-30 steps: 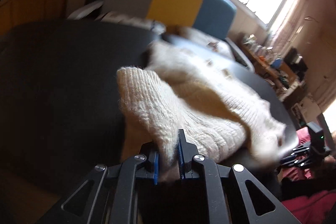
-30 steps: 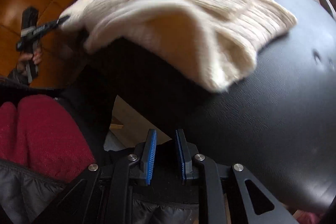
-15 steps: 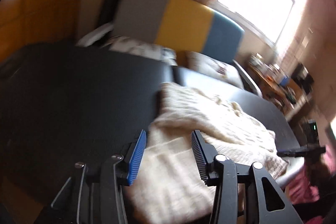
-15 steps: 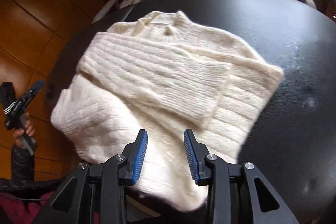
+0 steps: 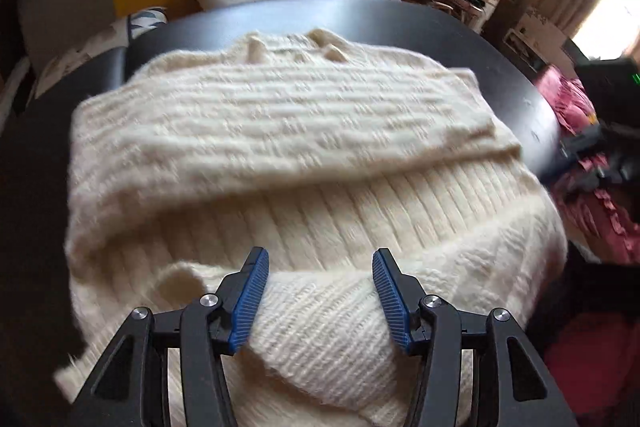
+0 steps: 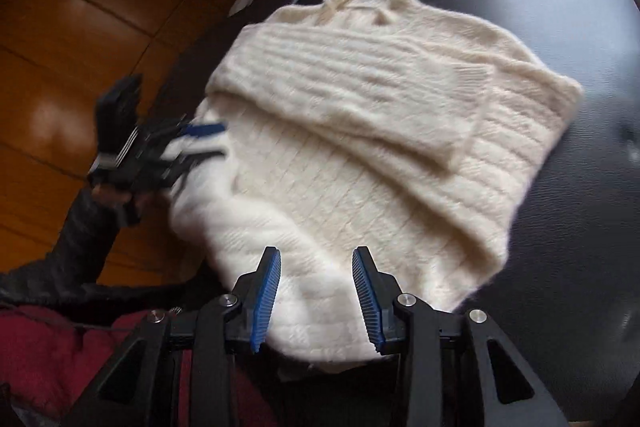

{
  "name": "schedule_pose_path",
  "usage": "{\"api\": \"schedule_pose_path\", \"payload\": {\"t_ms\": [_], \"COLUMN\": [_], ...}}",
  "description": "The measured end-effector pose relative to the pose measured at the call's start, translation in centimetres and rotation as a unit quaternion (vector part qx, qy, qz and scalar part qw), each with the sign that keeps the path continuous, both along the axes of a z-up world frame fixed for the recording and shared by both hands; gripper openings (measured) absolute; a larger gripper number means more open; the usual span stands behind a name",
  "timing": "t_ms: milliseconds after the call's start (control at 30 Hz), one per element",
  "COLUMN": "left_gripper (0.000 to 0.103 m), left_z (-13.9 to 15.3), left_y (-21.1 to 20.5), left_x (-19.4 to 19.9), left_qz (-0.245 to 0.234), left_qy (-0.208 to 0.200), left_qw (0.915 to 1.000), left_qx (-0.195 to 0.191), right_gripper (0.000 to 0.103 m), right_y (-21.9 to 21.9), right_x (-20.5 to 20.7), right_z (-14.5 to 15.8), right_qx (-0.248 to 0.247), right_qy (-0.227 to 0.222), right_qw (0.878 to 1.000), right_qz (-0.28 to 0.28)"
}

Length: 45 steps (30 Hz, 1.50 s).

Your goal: Fold clothes

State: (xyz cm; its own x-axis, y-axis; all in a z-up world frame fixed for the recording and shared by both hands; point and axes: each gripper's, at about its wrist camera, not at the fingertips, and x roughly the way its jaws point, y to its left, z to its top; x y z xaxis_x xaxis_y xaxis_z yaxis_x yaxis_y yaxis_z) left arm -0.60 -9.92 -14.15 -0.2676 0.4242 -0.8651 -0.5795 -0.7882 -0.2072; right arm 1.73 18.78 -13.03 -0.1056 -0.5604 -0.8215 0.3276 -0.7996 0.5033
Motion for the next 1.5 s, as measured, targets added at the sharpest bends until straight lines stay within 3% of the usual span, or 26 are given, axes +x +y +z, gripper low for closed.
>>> {"api": "schedule_pose_path", "payload": {"t_ms": [67,167,233,333,433,500,600,700,833,933,967,1033,1133,1233,1300,1400,1500], "left_gripper": [0.055,0.055,0.055,0.058,0.058,0.058,0.07,0.075,0.078,0.078,0.067,0.032,0.012,0.01,0.01,0.01,0.01], "left_z": [0.1,0.9,1.5,1.9,3.4,4.8,7.7,8.9,6.3,2.9,1.8,0.0,0.6,2.5,4.4,7.1,8.8], "left_y": [-0.6,-1.0,-0.9,-1.0,-0.6,0.3,3.0,7.7,13.5,16.0,16.8,17.7,16.1,12.7,9.0,1.8,-7.6], "left_x": [2.9,7.2,8.7,8.2,5.7,4.0,2.0,0.2,-3.0,-5.2,-5.9,-7.1,-7.8,-8.4,-8.7,-8.9,-7.3], "left_qz": [-0.011,-0.039,-0.039,0.0,0.055,0.075,0.064,-0.005,-0.081,-0.093,-0.096,-0.094,-0.061,-0.003,0.05,0.147,0.264], "left_qy": [-0.031,-0.093,-0.101,-0.082,-0.028,0.015,0.094,0.143,0.137,0.109,0.099,0.084,0.073,0.068,0.071,0.08,0.114], "left_qw": [0.9986,0.9867,0.9819,0.9837,0.9875,0.9886,0.9889,0.9884,0.9872,0.9883,0.9883,0.9888,0.9953,0.9966,0.9913,0.9716,0.9396], "left_qx": [0.041,0.128,0.156,0.16,0.145,0.13,0.096,0.05,-0.01,-0.051,-0.065,-0.079,-0.019,0.045,0.099,0.168,0.185], "right_gripper": [0.039,0.032,0.031,0.031,0.032,0.034,0.039,0.042,0.043,0.043,0.043,0.043,0.043,0.043,0.043,0.043,0.043], "right_y": [0.1,-0.4,-0.4,0.9,2.1,3.1,4.0,4.5,6.6,7.0,7.0,6.9,6.2,5.3,4.5,4.3,4.1], "right_x": [-1.4,-2.6,-3.7,-5.9,-7.4,-7.4,-6.4,-5.4,-4.4,-4.7,-4.7,-4.5,-4.3,-4.4,-4.9,-4.7,-4.8], "right_z": [-1.6,-1.8,-1.7,-1.8,-1.6,-1.0,-0.5,-0.7,-1.6,-1.6,-1.6,-1.6,-1.7,-1.9,-2.2,-2.1,-1.9], "right_qx": [0.068,0.138,0.181,0.201,0.197,0.152,0.087,0.077,0.019,-0.003,-0.006,-0.006,0.003,0.022,0.034,0.049,0.06], "right_qy": [-0.004,0.05,0.09,0.118,0.11,0.09,0.078,0.083,0.089,0.089,0.091,0.1,0.116,0.129,0.132,0.137,0.137], "right_qw": [0.998,0.988,0.977,0.967,0.965,0.972,0.98,0.981,0.98,0.979,0.979,0.979,0.978,0.978,0.977,0.977,0.976], "right_qz": [-0.018,-0.045,-0.07,-0.103,-0.136,-0.156,-0.158,-0.156,-0.177,-0.182,-0.182,-0.178,-0.171,-0.164,-0.161,-0.157,-0.157]}}
